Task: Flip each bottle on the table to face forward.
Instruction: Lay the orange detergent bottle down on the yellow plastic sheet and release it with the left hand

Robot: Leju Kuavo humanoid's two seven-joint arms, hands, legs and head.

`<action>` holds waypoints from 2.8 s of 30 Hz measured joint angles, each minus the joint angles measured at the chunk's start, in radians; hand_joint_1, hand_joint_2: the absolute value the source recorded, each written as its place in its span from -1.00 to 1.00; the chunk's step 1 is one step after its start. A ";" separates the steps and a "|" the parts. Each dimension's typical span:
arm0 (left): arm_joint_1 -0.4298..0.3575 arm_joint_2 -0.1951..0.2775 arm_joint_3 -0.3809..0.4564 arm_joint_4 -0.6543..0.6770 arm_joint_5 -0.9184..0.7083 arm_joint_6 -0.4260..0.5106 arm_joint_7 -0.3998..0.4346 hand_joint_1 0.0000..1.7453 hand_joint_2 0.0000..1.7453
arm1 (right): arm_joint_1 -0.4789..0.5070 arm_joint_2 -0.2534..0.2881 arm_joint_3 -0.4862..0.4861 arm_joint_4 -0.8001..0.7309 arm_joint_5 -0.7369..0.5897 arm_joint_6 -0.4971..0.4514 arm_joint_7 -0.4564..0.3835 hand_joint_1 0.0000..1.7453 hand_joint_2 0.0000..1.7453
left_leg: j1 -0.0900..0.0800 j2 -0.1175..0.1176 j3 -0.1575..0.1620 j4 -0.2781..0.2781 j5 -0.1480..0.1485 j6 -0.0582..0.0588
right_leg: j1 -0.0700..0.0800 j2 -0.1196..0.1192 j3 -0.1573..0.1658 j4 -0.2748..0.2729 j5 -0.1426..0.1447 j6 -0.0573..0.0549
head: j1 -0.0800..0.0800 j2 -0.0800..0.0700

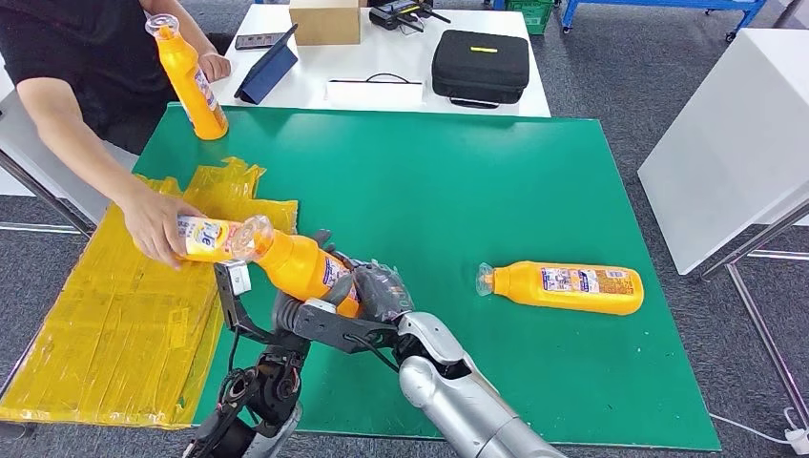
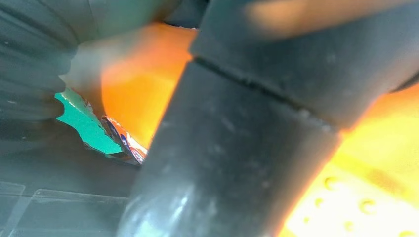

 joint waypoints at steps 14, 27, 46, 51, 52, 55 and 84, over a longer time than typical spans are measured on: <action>-0.034 0.007 -0.024 0.006 -0.039 0.075 -0.059 1.00 1.00 | -0.025 -0.004 0.013 0.045 -0.007 -0.087 0.048 -1.00 -1.00 | 0.000 0.000 0.000 0.000 0.000 0.000 | 0.000 0.000 0.000 0.000 0.000 0.000 | 0.000 0.000; -0.036 0.077 0.121 -0.143 -0.737 0.328 -0.085 1.00 1.00 | 0.042 -0.111 -0.234 -0.164 0.184 -0.065 0.091 -1.00 -1.00 | 0.000 -0.004 -0.002 0.000 0.001 0.002 | 0.000 -0.003 0.000 0.000 0.001 0.001 | 0.000 0.000; -0.139 0.237 0.221 0.369 -1.892 0.441 0.259 0.44 1.00 | 0.214 -0.299 -0.441 -0.615 0.160 0.114 0.039 -1.00 1.00 | -0.001 -0.004 -0.001 0.000 0.001 0.002 | 0.000 -0.003 0.000 0.000 0.001 0.001 | 0.000 0.000; -0.202 0.237 0.215 0.585 -1.935 0.408 0.305 -1.00 -1.00 | 0.298 -0.394 -0.474 -0.676 0.233 0.176 0.070 -1.00 1.00 | -0.002 -0.012 0.005 0.000 -0.001 0.004 | -0.001 -0.010 0.010 -0.001 -0.005 0.003 | 0.000 0.000; -0.213 0.236 0.215 0.613 -1.936 0.405 0.311 -1.00 -1.00 | 0.316 -0.415 -0.482 -0.688 0.247 0.186 0.075 -1.00 1.00 | -0.002 -0.014 0.008 -0.001 -0.004 0.004 | -0.002 -0.012 0.014 -0.001 -0.007 0.004 | 0.000 0.000; -0.240 0.237 0.217 0.673 -1.936 0.404 0.319 -1.00 -1.00 | 0.363 -0.469 -0.510 -0.715 0.263 0.199 0.079 -1.00 1.00 | -0.002 -0.015 0.019 -0.001 -0.011 0.004 | -0.002 -0.013 0.026 -0.001 -0.012 0.005 | 0.000 0.000; 0.001 0.203 0.298 0.119 -0.848 0.288 -0.140 -1.00 -1.00 | 0.528 -0.717 -0.778 -0.671 0.273 0.144 0.090 -1.00 1.00 | -0.004 -0.010 0.017 0.000 -0.009 0.007 | -0.004 -0.009 0.021 0.000 -0.010 0.007 | 0.000 0.000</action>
